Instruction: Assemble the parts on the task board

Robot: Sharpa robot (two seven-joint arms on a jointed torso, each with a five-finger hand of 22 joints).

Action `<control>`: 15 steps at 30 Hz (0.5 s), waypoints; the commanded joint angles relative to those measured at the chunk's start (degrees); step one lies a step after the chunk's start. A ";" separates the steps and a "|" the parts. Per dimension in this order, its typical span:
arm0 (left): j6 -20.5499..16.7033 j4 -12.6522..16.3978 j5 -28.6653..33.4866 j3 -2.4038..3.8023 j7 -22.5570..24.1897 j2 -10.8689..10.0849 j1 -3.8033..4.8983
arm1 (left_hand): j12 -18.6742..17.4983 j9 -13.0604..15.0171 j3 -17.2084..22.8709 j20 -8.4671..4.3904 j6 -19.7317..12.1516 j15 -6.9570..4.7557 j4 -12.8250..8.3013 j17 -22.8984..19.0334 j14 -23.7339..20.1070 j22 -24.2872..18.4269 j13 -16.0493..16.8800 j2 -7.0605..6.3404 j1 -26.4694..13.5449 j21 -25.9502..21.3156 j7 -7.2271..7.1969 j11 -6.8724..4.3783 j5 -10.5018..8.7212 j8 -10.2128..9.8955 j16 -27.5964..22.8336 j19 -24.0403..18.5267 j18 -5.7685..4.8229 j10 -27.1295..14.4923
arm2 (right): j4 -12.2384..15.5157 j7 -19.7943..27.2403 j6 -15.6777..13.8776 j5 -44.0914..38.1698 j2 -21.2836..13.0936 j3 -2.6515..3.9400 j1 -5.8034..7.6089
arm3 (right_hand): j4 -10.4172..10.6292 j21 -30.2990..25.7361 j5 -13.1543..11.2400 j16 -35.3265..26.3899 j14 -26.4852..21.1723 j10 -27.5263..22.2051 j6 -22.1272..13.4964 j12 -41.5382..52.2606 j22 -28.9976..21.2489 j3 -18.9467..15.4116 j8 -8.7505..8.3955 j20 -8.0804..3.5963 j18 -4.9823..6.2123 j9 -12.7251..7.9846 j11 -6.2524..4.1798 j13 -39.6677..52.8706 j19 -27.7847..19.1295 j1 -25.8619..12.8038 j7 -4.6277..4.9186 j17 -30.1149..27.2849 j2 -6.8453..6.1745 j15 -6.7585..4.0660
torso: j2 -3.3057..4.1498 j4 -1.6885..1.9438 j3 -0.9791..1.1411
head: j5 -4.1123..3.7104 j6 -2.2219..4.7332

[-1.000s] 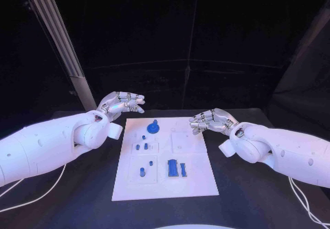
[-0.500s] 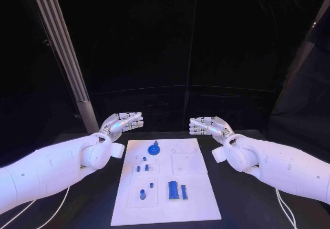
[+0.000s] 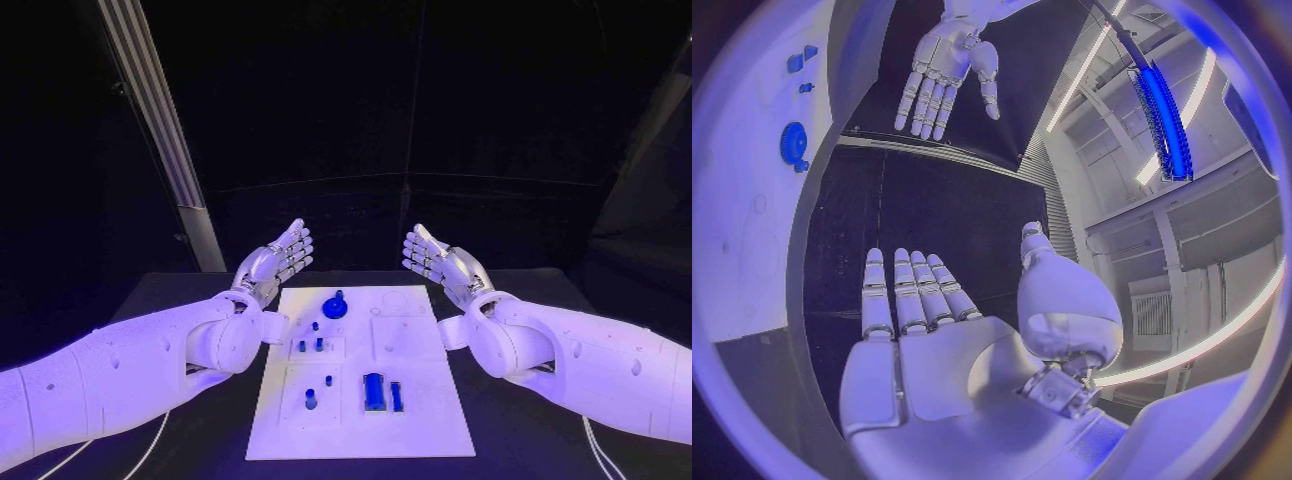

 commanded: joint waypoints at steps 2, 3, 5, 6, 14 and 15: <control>-14.61 4.84 -1.04 1.28 2.24 -1.07 -1.38 | -0.57 -0.18 -2.59 -2.54 -8.61 -1.58 -0.09 -0.72 -8.35 -2.33 -0.20 0.12 -11.72 -0.70 -2.14 -2.92 -0.44 -0.44 -3.70 -6.68 -1.85 -8.96 | 4.27 3.98 -13.72 7.07 -0.96 -0.06 -0.10 | 0.09 -2.78 -0.55 -0.48 -9.49 -9.22 -7.97 -0.42 -0.22 1.80 -0.44 -2.34 -1.74 -1.06 -2.76 -0.55 -8.56 -12.43 -5.52 -1.22 -0.98 -1.23 | 0.00 0.05 0.05 | -0.01 0.00; -15.88 5.73 -1.09 1.54 2.35 -1.27 -1.67 | -0.57 -0.18 -2.78 -2.74 -9.22 -1.58 -0.09 -0.72 -8.94 -2.48 -0.20 0.12 -12.55 -0.70 -2.14 -2.92 -0.44 -0.44 -3.70 -7.15 -6.17 -9.57 | 5.00 4.21 -14.76 7.57 -1.13 -0.09 -0.14 | 0.09 -2.78 -0.55 -0.48 -10.15 -9.85 -8.47 -0.42 -0.22 1.80 -0.44 -2.49 -1.74 -1.06 -2.76 -0.55 -9.17 -13.31 -5.52 -1.22 -0.98 -1.23 | 0.00 0.05 0.05 | -0.01 0.00; -18.02 7.21 -1.17 1.99 2.55 -1.60 -2.17 | -0.57 -0.18 -3.14 -3.07 -10.39 -1.58 -0.09 -0.72 -10.07 -6.55 -0.20 0.12 -14.14 -0.70 -2.14 -2.92 -0.44 -0.44 -3.70 -8.04 -6.17 -10.79 | 6.20 4.57 -16.45 8.38 -1.41 -0.13 -0.21 | 0.09 -2.78 -0.55 -0.48 -11.37 -11.05 -9.56 -0.42 -0.22 1.80 -0.44 -6.55 -5.75 -1.06 -2.76 -0.55 -10.28 -14.91 -5.52 -1.22 -0.98 -1.23 | 0.00 0.05 0.05 | -0.01 0.00; -18.92 7.83 -1.20 2.18 2.63 -1.74 -2.37 | -0.57 -0.18 -3.28 -7.18 -10.92 -1.58 -0.09 -0.72 -10.61 -6.55 -0.20 0.12 -14.89 -0.70 -2.14 -2.92 -0.44 -0.44 -3.70 -8.46 -6.17 -11.33 | 6.67 4.72 -17.12 8.70 -1.52 -0.15 -0.23 | 0.09 -2.78 -0.55 -0.48 -11.95 -11.60 -10.06 -0.42 -0.22 1.80 -0.44 -6.55 -5.75 -1.06 -2.76 -0.55 -10.76 -15.69 -5.52 -1.22 -0.98 -1.23 | 0.00 0.05 0.05 | -0.01 0.00; -22.13 10.06 -1.32 2.85 2.92 -2.23 -3.11 | -0.57 -0.18 -7.50 -7.18 -14.79 -1.58 -0.09 -0.72 -14.32 -6.55 -0.20 0.12 -20.12 -0.70 -2.14 -2.92 -0.44 -0.44 -3.70 -11.36 -6.17 -15.35 | 7.89 5.09 -18.84 9.53 -1.81 -0.19 -0.30 | 0.09 -2.78 -0.55 -0.48 -16.16 -15.64 -13.60 -0.42 -0.22 1.80 -0.44 -6.55 -5.75 -1.06 -2.76 -0.55 -14.54 -21.18 -5.52 -1.22 -0.98 -1.23 | 0.00 0.05 0.05 | -0.01 0.00; -22.13 10.06 -1.32 2.85 2.92 -2.23 -3.11 | -0.57 -0.18 -7.50 -7.18 -14.90 -1.58 -0.09 -0.72 -14.44 -6.55 -0.20 0.12 -20.28 -0.70 -2.14 -2.92 -0.44 -0.44 -3.70 -11.43 -6.17 -15.48 | 7.89 5.09 -18.84 9.53 -1.81 -0.19 -0.30 | 0.09 -2.78 -0.55 -0.48 -16.33 -15.80 -13.75 -0.42 -0.22 1.80 -0.44 -6.55 -5.75 -1.06 -2.76 -0.55 -14.71 -21.39 -5.52 -1.22 -0.98 -1.23 | 0.00 0.05 0.05 | -0.01 0.00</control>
